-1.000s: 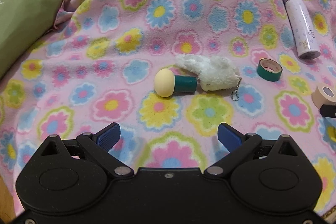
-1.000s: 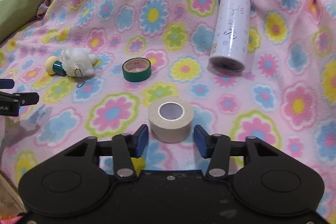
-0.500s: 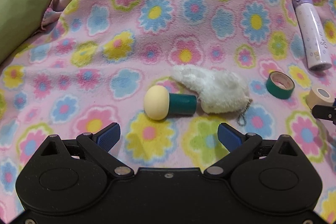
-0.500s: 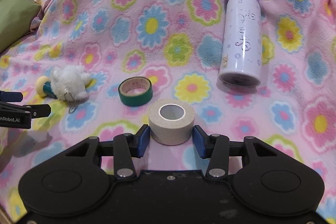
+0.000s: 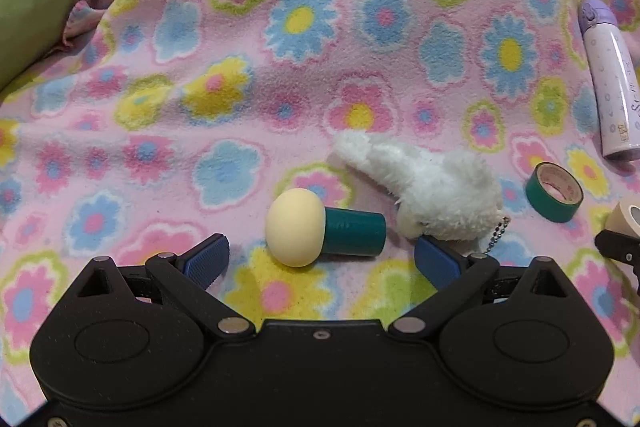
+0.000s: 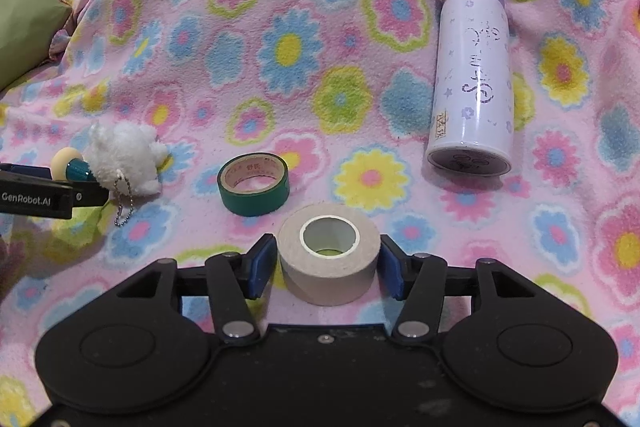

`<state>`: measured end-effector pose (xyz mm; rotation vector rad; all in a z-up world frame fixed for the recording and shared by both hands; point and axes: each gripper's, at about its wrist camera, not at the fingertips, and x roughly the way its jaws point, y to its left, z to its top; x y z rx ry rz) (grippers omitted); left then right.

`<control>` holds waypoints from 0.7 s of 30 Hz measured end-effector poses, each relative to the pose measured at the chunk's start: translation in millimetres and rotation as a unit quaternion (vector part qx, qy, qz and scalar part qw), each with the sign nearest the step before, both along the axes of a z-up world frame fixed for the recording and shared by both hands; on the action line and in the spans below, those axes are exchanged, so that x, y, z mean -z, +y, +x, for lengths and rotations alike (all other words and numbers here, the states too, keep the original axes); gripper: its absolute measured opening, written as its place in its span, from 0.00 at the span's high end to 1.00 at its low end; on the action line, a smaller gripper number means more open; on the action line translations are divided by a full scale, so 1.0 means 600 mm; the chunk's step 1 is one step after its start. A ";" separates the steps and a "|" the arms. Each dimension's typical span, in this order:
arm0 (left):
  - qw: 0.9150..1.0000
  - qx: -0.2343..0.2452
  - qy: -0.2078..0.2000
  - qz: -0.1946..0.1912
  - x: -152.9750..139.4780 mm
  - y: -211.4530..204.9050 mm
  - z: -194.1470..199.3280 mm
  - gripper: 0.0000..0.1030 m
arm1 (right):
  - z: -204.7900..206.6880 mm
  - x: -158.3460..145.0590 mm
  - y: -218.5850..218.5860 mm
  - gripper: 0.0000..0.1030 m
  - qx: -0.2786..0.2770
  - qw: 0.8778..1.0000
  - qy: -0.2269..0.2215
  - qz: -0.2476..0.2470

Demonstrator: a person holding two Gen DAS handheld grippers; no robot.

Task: Organize soft objects
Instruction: 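Reach the right tool to the beige tape roll while the left tool approaches the yellow sponge stick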

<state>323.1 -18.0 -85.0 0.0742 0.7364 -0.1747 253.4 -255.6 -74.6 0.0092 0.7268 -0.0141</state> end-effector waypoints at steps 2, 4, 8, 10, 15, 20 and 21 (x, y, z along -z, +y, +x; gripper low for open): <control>1.000 -0.003 0.002 0.002 0.001 -0.002 0.002 0.06 | 0.002 0.000 0.002 0.43 -0.001 1.000 0.002 -0.003; 1.000 -0.003 -0.001 0.004 0.002 -0.004 0.000 0.09 | 0.003 0.001 0.003 0.41 -0.001 1.000 0.004 -0.005; 1.000 0.009 -0.009 0.006 0.002 -0.005 -0.005 0.16 | 0.006 0.001 0.006 0.34 -0.004 1.000 0.008 -0.009; 1.000 0.010 -0.004 0.004 0.003 -0.004 0.000 0.16 | 0.009 0.002 0.007 0.29 -0.006 1.000 0.012 -0.011; 1.000 0.019 -0.001 0.011 0.004 -0.010 0.008 0.10 | 0.017 0.004 0.010 0.15 -0.020 1.000 0.023 -0.006; 0.999 0.027 0.006 0.023 0.006 -0.017 0.012 0.04 | 0.017 0.005 0.010 0.15 -0.020 1.000 0.021 -0.003; 0.999 0.028 0.006 0.022 0.006 -0.017 0.013 0.04 | 0.016 0.005 0.009 0.16 -0.020 1.000 0.020 -0.002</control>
